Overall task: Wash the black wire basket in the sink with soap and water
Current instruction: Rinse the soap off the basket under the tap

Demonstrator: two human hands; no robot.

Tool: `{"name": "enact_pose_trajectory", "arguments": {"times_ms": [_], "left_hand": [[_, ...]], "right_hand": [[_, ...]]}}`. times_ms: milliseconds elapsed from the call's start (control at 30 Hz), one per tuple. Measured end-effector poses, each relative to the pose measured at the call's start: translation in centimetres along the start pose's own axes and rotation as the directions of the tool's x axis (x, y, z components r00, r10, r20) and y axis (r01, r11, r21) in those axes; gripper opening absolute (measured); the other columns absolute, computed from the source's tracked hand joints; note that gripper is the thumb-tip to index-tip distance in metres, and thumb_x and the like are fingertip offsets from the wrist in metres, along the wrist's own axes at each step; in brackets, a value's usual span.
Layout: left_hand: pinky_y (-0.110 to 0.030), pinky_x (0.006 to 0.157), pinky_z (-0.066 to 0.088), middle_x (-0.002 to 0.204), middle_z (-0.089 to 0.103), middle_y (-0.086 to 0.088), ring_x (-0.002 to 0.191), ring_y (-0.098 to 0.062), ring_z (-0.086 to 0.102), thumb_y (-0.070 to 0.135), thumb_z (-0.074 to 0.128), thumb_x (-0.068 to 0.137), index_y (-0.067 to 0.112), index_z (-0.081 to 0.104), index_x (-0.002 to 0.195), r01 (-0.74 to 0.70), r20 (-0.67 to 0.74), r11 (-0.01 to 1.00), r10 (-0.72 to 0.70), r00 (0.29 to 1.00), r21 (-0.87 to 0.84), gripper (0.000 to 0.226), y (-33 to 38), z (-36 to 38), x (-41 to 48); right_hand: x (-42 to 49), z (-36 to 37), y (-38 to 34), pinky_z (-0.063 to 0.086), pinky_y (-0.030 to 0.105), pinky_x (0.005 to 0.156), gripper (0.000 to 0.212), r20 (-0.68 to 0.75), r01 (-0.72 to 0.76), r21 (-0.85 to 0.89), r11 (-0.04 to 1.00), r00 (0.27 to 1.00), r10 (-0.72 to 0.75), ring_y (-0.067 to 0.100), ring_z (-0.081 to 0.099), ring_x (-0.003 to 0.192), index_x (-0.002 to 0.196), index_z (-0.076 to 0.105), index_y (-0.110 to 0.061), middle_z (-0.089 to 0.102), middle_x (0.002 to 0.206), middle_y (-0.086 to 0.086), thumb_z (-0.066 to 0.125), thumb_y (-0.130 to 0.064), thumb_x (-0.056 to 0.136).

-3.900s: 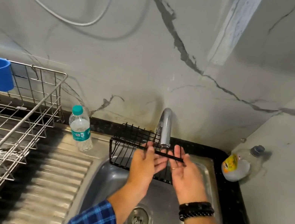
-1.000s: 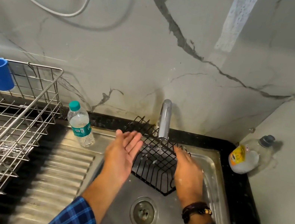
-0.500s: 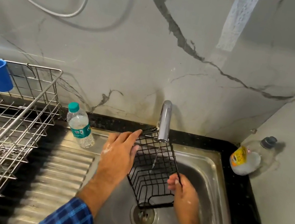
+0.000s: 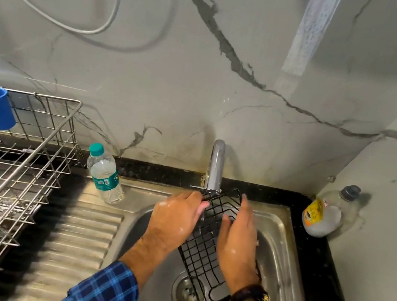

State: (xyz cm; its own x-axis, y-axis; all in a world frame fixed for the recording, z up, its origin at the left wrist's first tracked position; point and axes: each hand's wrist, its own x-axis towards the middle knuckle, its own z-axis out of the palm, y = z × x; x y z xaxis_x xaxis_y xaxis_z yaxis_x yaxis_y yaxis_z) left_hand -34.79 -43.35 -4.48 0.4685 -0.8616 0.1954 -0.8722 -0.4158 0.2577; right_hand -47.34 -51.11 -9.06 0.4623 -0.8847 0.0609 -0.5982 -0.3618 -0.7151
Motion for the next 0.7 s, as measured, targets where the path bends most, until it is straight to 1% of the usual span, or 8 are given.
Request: {"name": "enact_pose_trajectory", "arguments": {"times_ms": [133,267,367,433,500,567,600,700], "left_hand": [[-0.032,0.078,0.053,0.107,0.07,-0.003,0.093,-0.021,0.067,0.044,0.036,0.104,0.018,0.06,0.118,-0.046,-0.025,0.999,0.046,0.999,-0.021,0.039,1.3,1.1,0.6],[-0.03,0.075,0.052,0.1,0.069,-0.003,0.086,-0.019,0.065,0.051,0.029,0.101,0.018,0.061,0.119,0.014,-0.052,0.979,-0.025,0.998,-0.202,0.05,-0.3,1.9,0.5],[-0.025,0.062,0.051,0.083,0.064,0.003,0.072,-0.013,0.06,0.05,0.032,0.101,0.019,0.062,0.107,0.055,-0.1,0.969,-0.081,0.992,-0.242,0.044,-1.7,2.3,0.2],[-0.018,0.056,0.042,0.075,0.057,0.008,0.066,-0.009,0.054,0.042,0.035,0.104,0.022,0.056,0.096,0.193,-0.065,0.903,-0.235,0.97,-0.383,0.03,-2.6,2.5,-0.1],[-0.019,0.054,0.038,0.072,0.054,0.008,0.065,-0.01,0.051,0.036,0.035,0.106,0.02,0.054,0.09,0.31,-0.006,0.782,-0.372,0.928,-0.541,0.03,-2.7,2.5,-0.5],[-0.02,0.058,0.038,0.073,0.054,0.007,0.068,-0.01,0.051,0.035,0.034,0.107,0.019,0.057,0.09,0.377,0.076,0.637,-0.447,0.891,-0.673,0.032,-2.0,2.7,-1.1],[-0.021,0.061,0.039,0.074,0.054,0.008,0.07,-0.009,0.051,0.036,0.034,0.107,0.019,0.058,0.091,0.402,0.128,0.563,-0.462,0.878,-0.722,0.033,-1.4,2.9,-1.4],[-0.023,0.063,0.039,0.069,0.05,0.009,0.066,-0.007,0.047,0.036,0.036,0.107,0.017,0.057,0.083,0.459,0.252,0.375,-0.484,0.838,-0.805,0.037,0.1,3.2,-3.0]], "right_hand": [[1.2,0.4,-2.9,-0.017,0.051,0.118,0.087,-0.012,0.255,-0.29,0.922,0.963,-0.27,0.031,-0.029,0.148,0.159,-0.004,-0.022,-0.017,0.166,0.007,0.051,-0.01,0.092],[3.0,-0.4,-2.2,0.015,0.053,0.121,0.075,0.095,0.378,-0.496,0.782,0.918,-0.384,0.031,0.013,0.153,0.148,0.043,-0.022,0.026,0.163,0.007,0.067,0.001,0.081],[5.2,-2.3,-0.1,0.031,0.053,0.118,0.082,-0.006,0.2,-0.582,0.788,0.968,-0.251,0.034,0.018,0.151,0.157,0.023,-0.012,0.012,0.165,0.017,0.063,-0.004,0.086],[4.5,-2.4,0.5,0.036,0.049,0.116,0.084,0.09,0.286,-0.708,0.646,0.943,-0.319,0.039,0.02,0.15,0.157,0.004,-0.003,0.0,0.165,0.023,0.053,-0.004,0.09],[2.7,-1.1,0.7,0.055,0.038,0.096,0.061,0.206,0.444,-0.531,0.721,0.894,-0.398,0.026,0.061,0.12,0.151,0.037,-0.015,0.036,0.159,0.011,0.05,-0.008,0.092],[1.3,0.0,-0.9,0.06,0.036,0.08,0.028,0.309,0.193,-0.065,0.979,0.937,-0.164,0.01,0.069,0.084,0.117,0.067,-0.025,0.069,0.119,0.0,0.051,-0.013,0.097],[1.5,0.6,-1.6,0.06,0.037,0.077,0.022,0.438,-0.117,0.195,0.974,0.899,0.02,0.011,0.067,0.075,0.107,0.069,-0.021,0.072,0.104,0.004,0.051,-0.01,0.098],[3.6,1.5,-1.6,0.056,0.038,0.079,0.018,0.703,-0.747,0.448,0.491,0.634,0.323,0.022,0.07,0.084,0.107,0.067,-0.007,0.073,0.1,0.014,0.051,-0.012,0.1]]}}
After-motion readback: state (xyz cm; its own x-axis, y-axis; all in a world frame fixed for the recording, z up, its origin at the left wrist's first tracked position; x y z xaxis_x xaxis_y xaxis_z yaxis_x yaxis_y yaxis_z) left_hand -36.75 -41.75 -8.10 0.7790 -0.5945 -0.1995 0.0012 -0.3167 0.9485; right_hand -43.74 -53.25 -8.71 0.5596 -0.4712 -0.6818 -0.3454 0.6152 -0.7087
